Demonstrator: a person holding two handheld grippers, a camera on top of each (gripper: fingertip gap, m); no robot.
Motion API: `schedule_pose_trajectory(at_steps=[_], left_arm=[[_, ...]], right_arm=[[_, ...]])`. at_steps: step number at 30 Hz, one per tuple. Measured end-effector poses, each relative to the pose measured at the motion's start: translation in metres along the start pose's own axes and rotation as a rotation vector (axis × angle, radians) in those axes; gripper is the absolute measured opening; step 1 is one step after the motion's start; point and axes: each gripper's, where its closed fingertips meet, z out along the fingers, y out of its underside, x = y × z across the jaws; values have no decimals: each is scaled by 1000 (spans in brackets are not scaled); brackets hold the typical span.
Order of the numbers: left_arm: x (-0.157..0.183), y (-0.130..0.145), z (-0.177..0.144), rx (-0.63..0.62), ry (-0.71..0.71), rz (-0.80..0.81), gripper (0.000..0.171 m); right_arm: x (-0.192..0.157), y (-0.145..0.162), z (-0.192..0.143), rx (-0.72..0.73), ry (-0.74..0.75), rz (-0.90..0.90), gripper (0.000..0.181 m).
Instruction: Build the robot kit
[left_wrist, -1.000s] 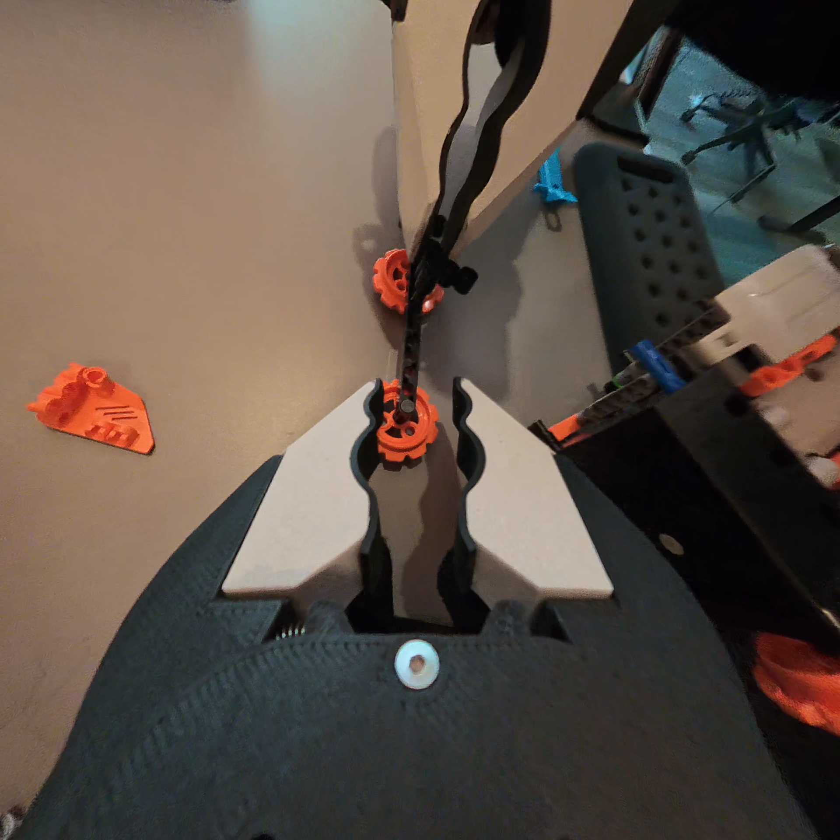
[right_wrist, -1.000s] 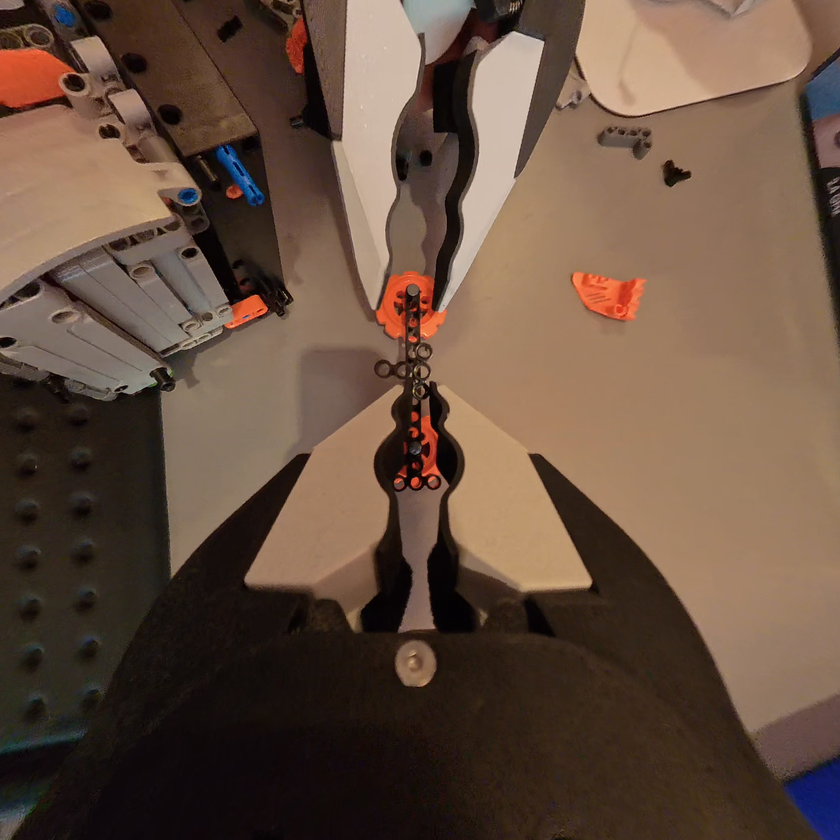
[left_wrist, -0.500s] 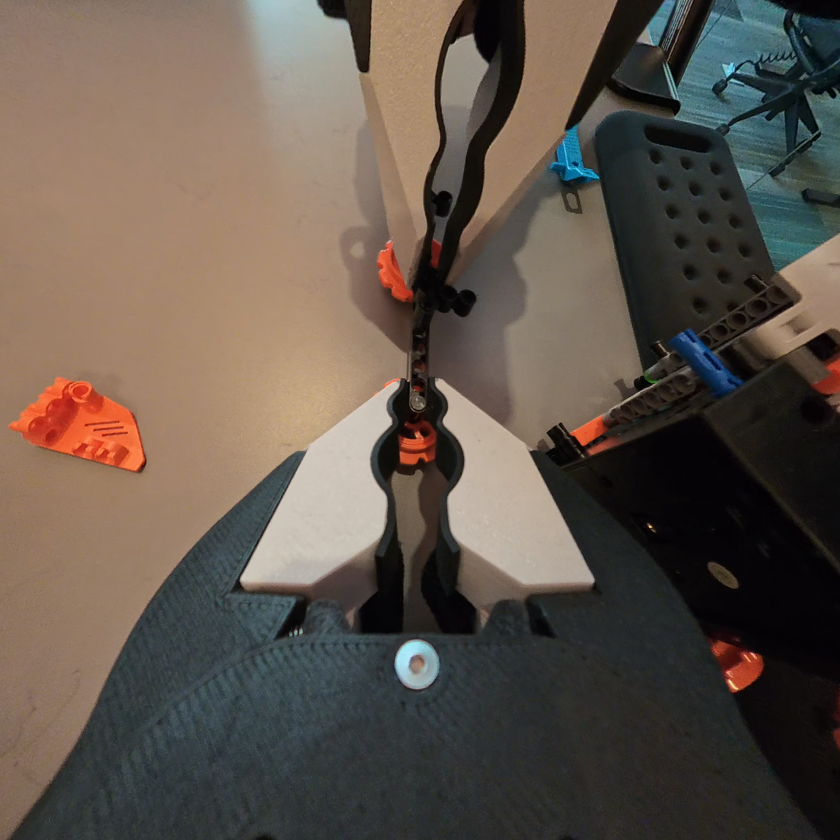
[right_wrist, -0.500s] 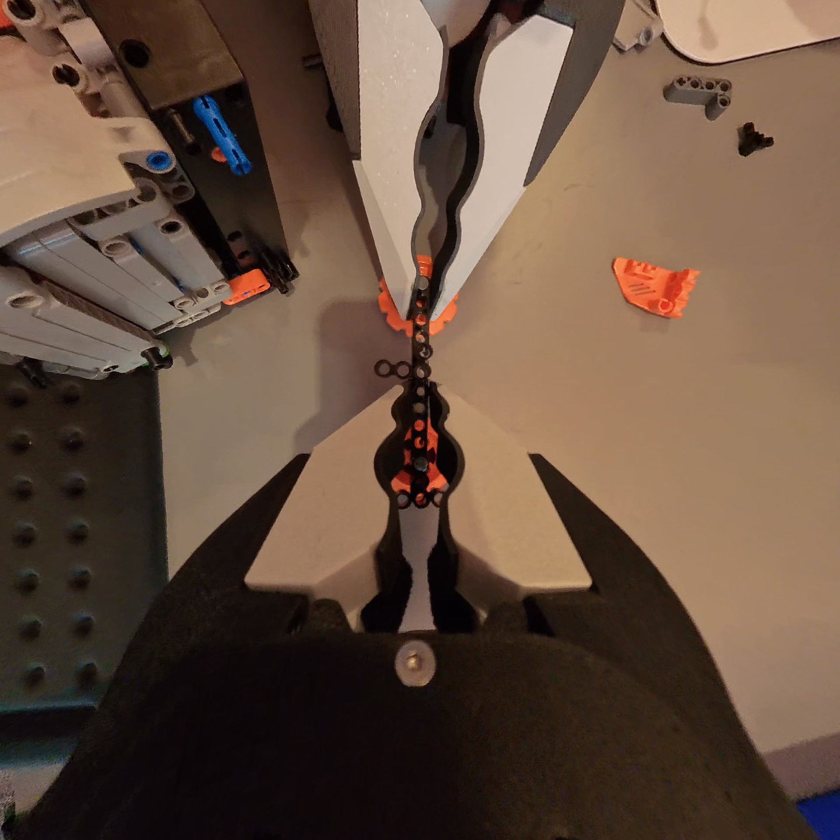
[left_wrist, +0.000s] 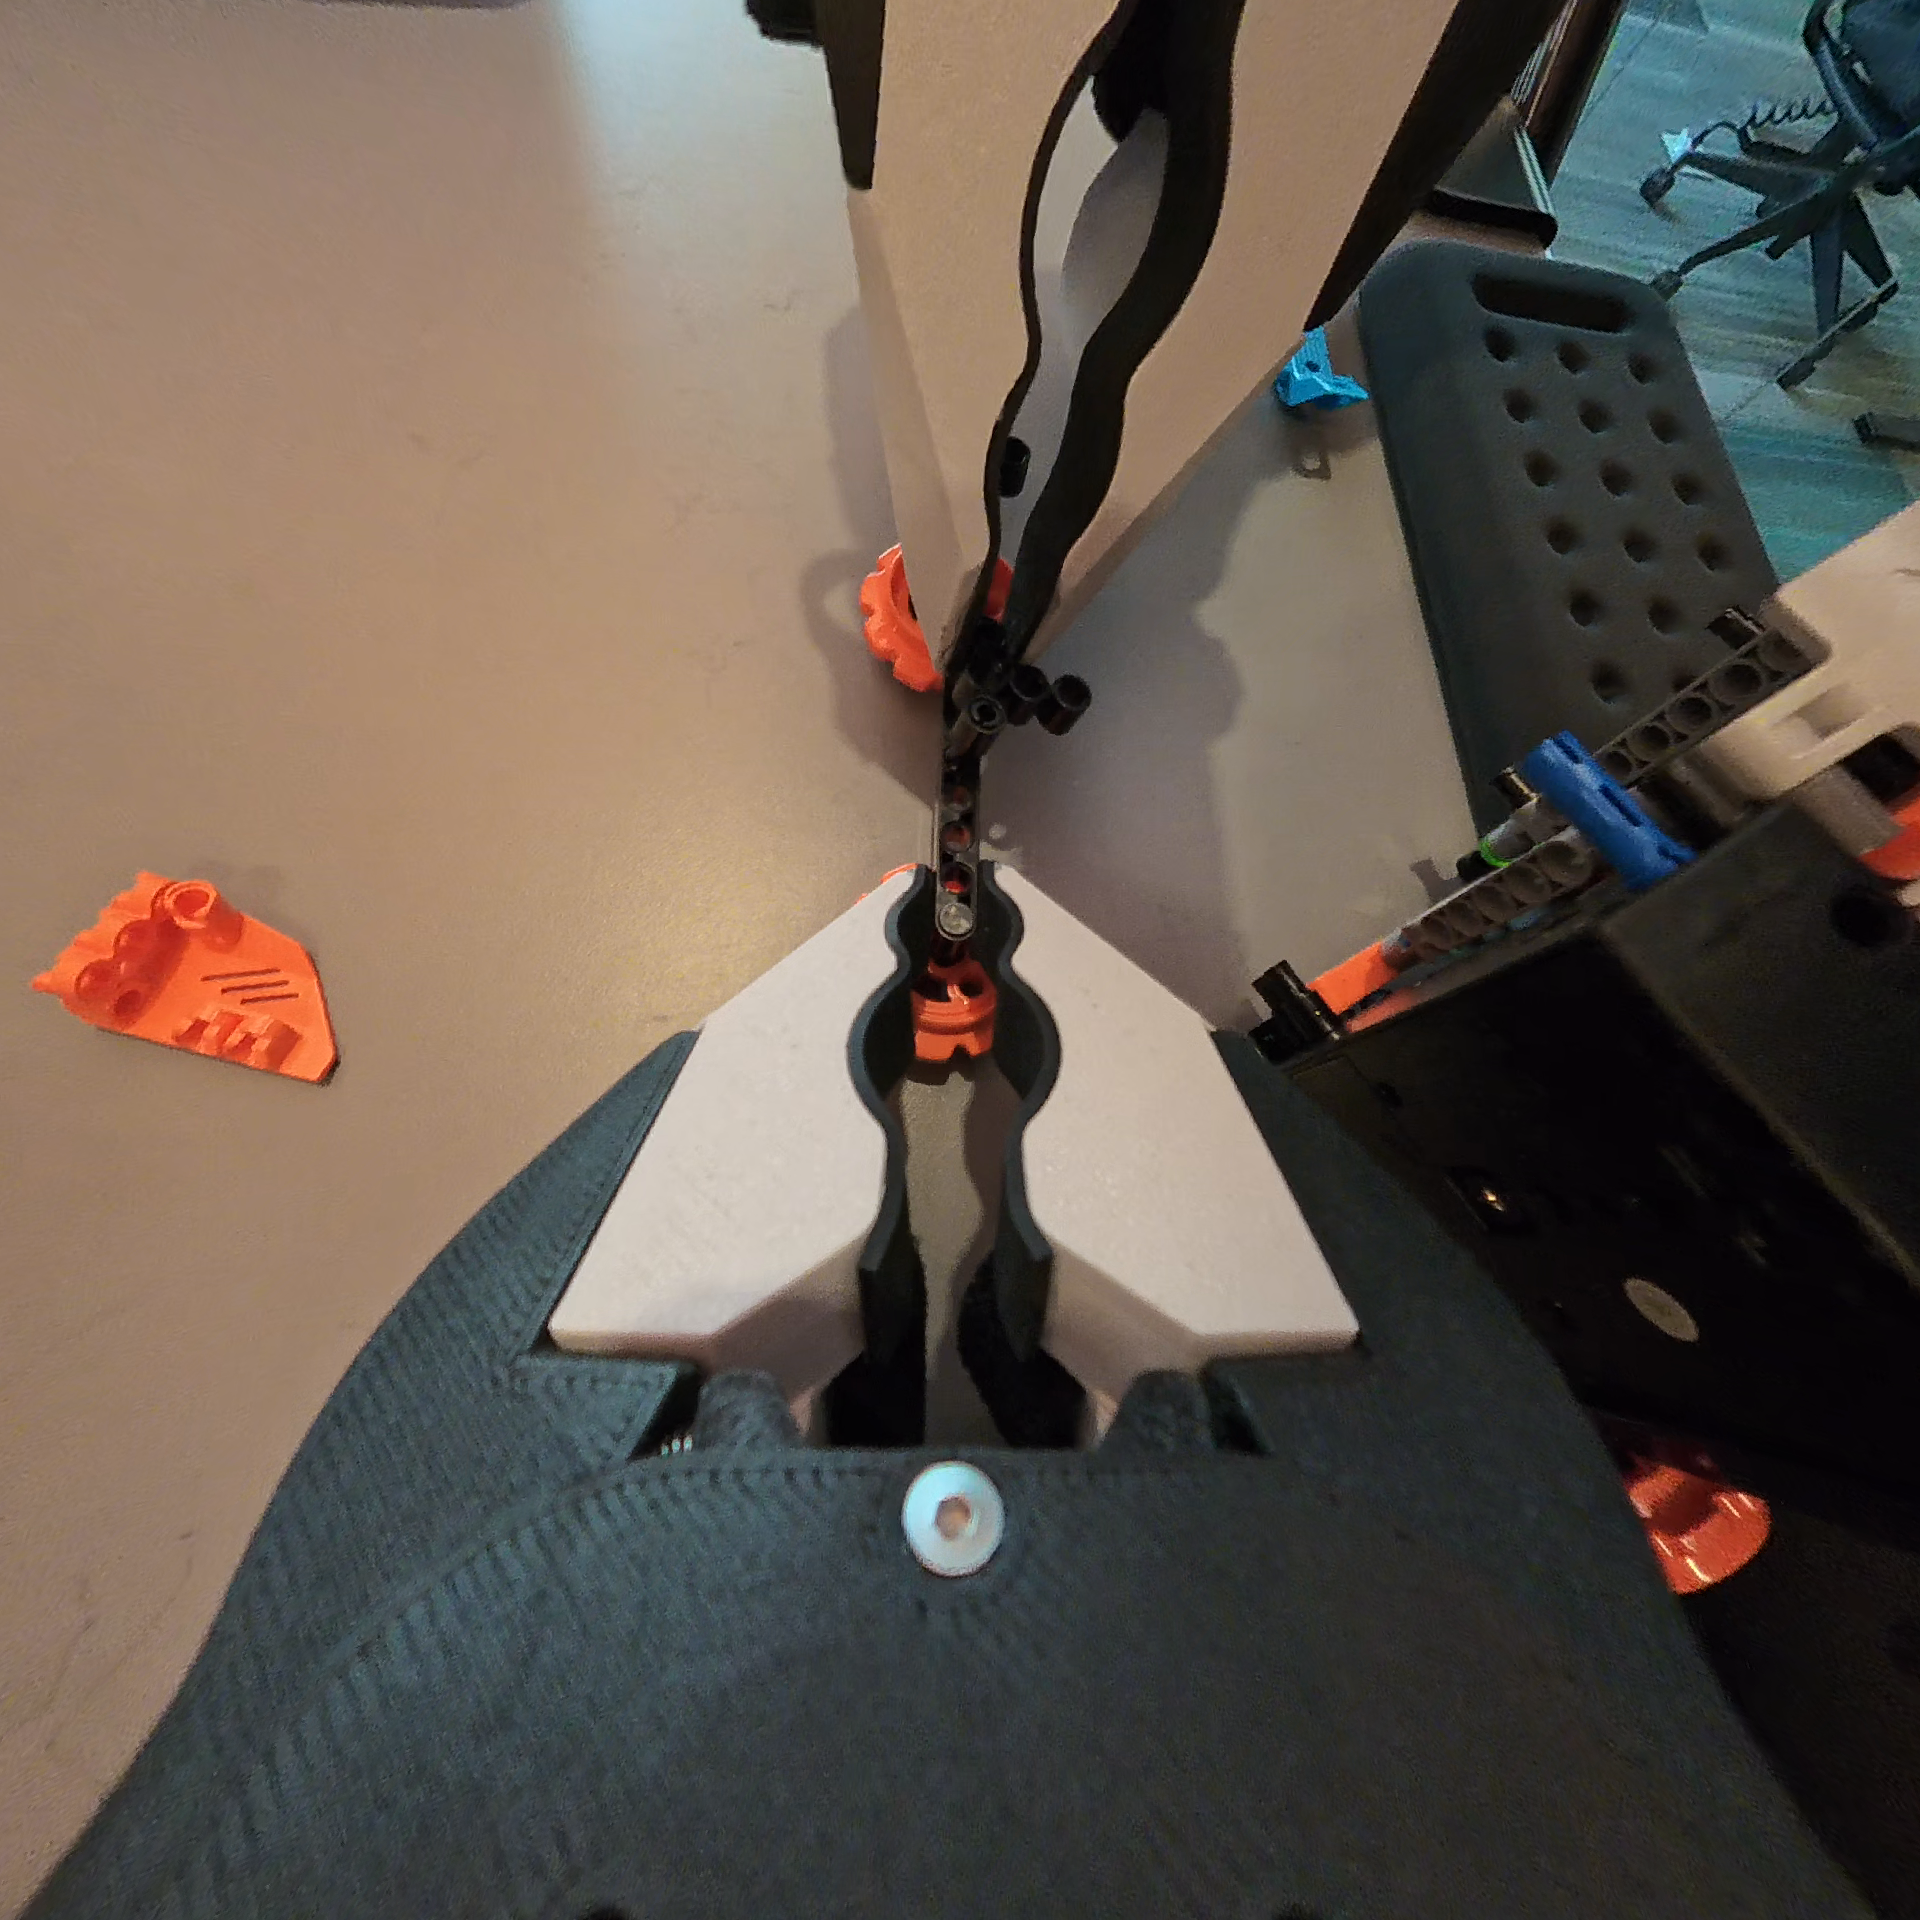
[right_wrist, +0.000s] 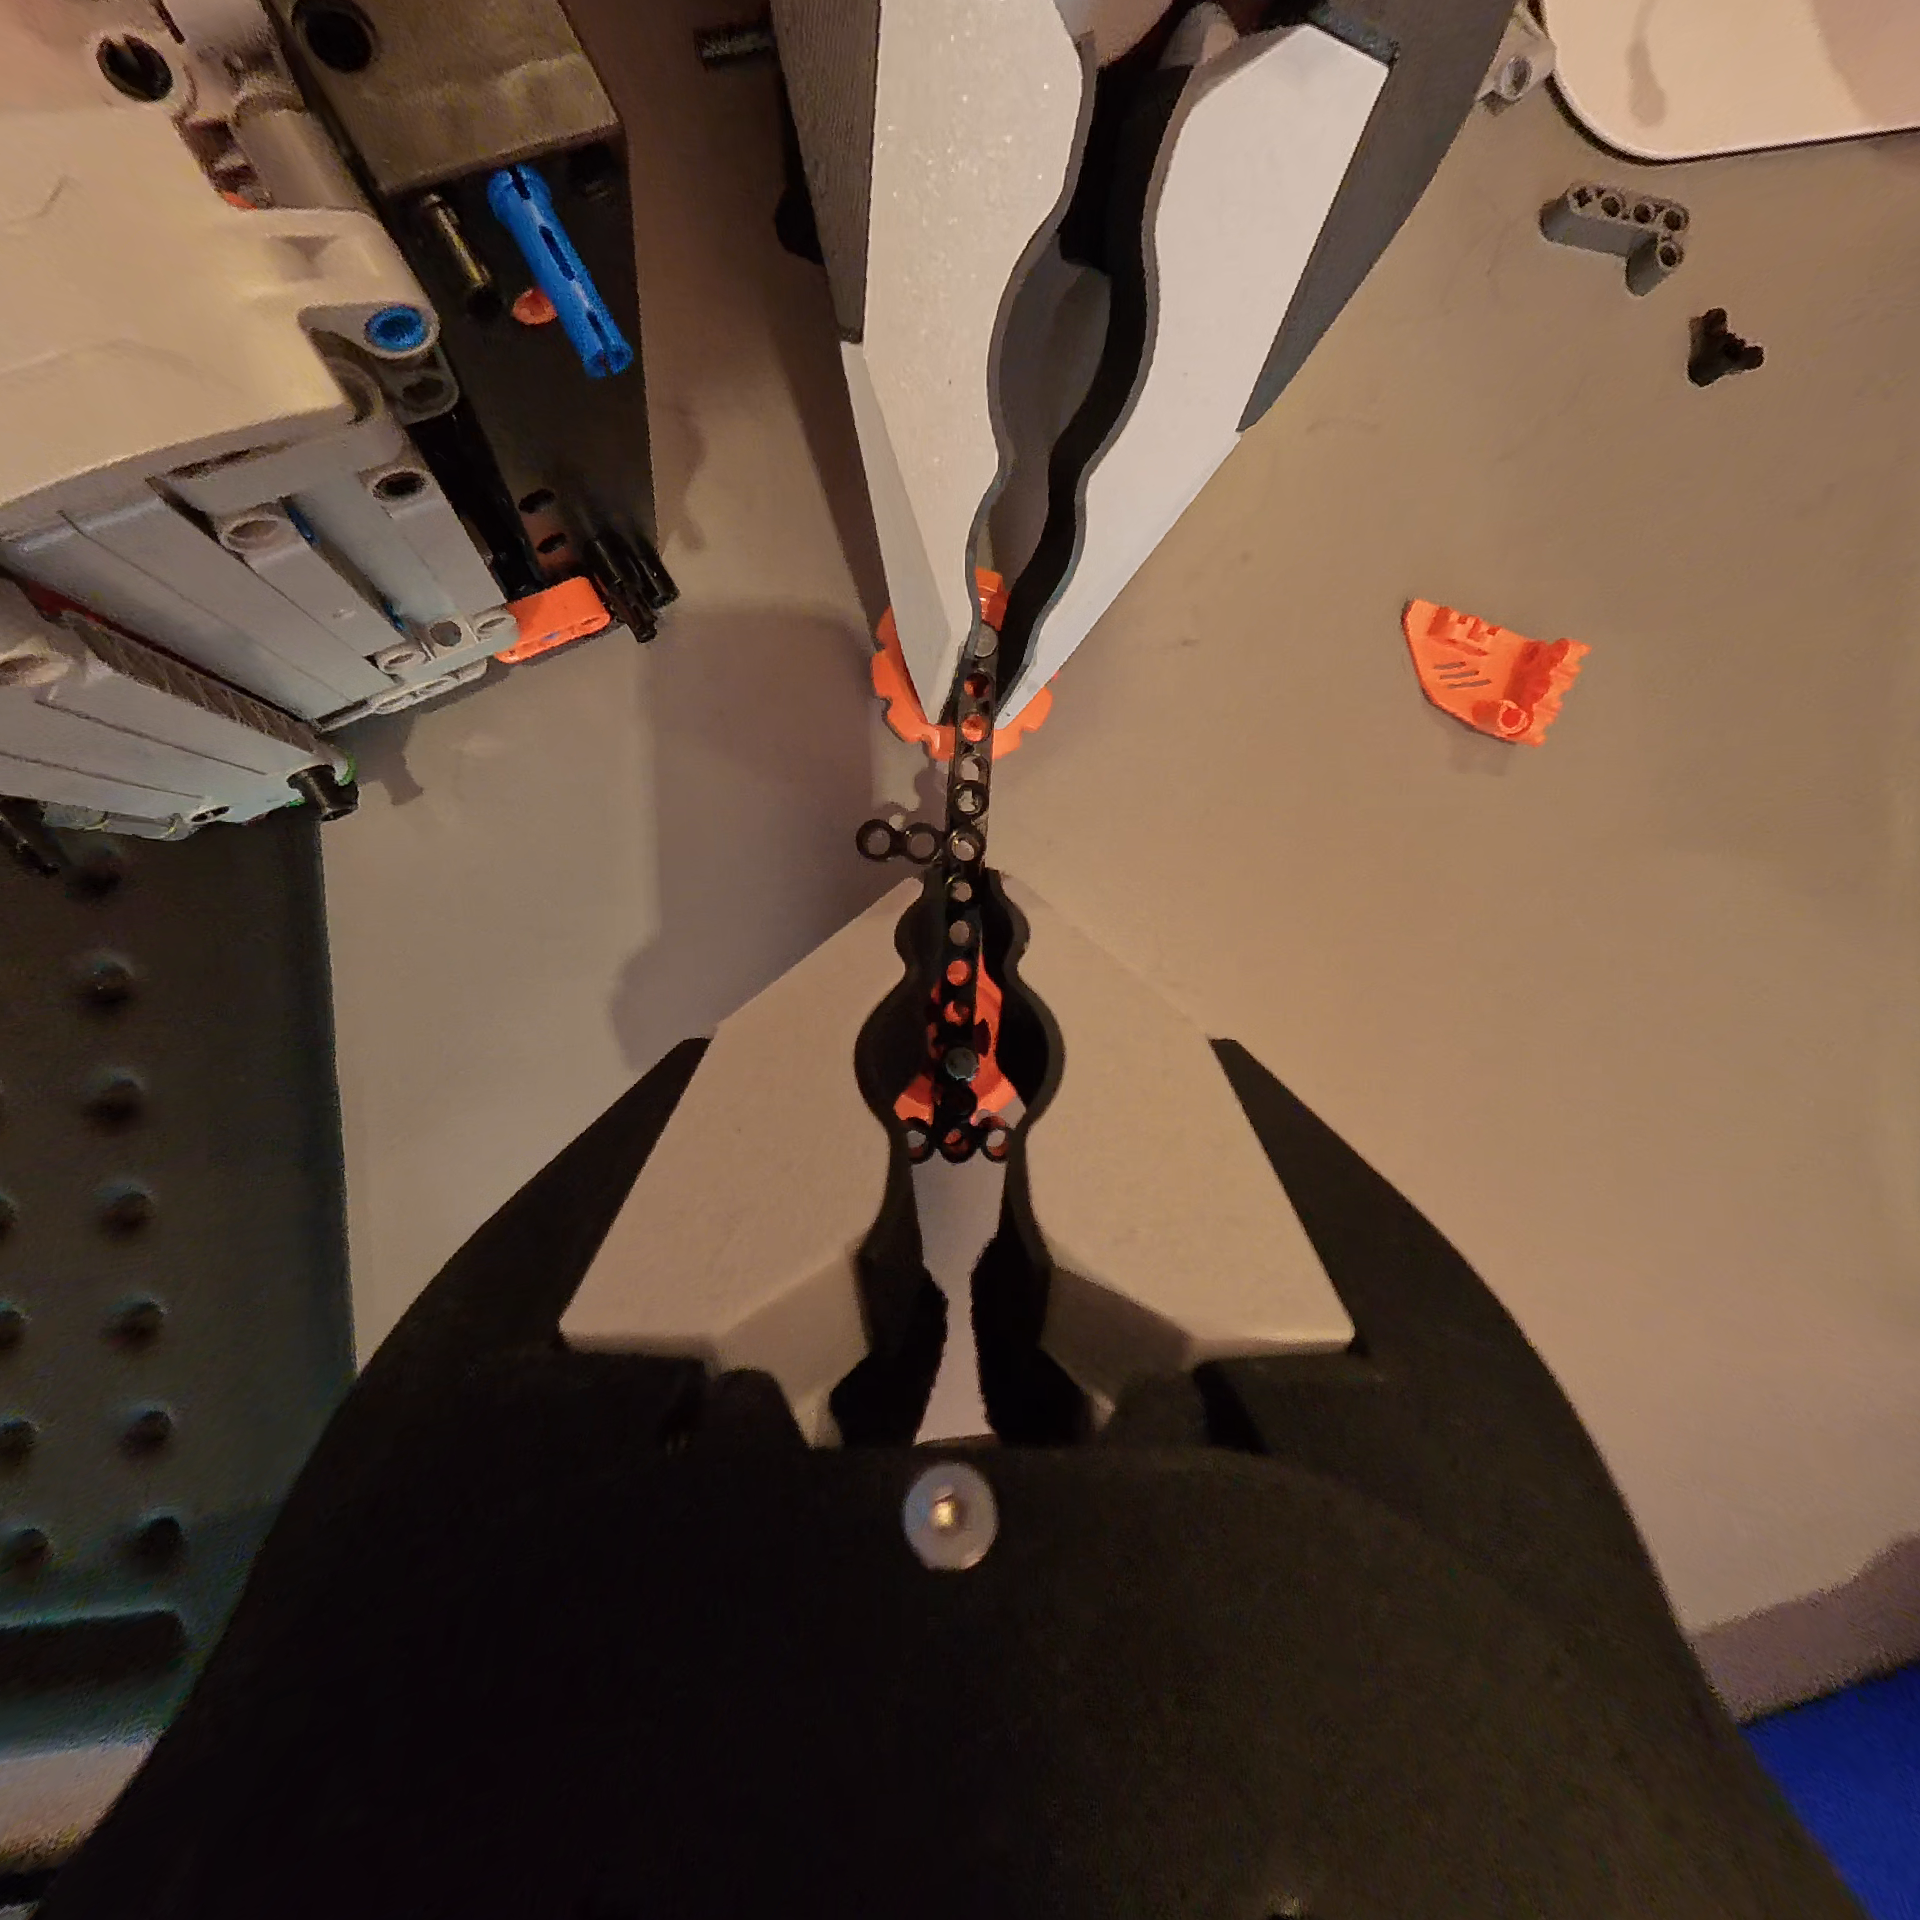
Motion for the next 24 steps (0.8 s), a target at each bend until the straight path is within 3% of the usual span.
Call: schedule_pose_trajectory(at_steps=[11, 21, 24], left_arm=[[0, 0, 0, 12, -2, -6, 7], [0, 0, 0, -11, -38, 53, 7], [-1, 0, 0, -8, -43, 54, 7]], right_arm=[[-1, 3, 2, 25, 20, -13, 3], [-1, 3, 5, -19, -103, 72, 4], [-5, 2, 2, 2, -132, 134, 17]])
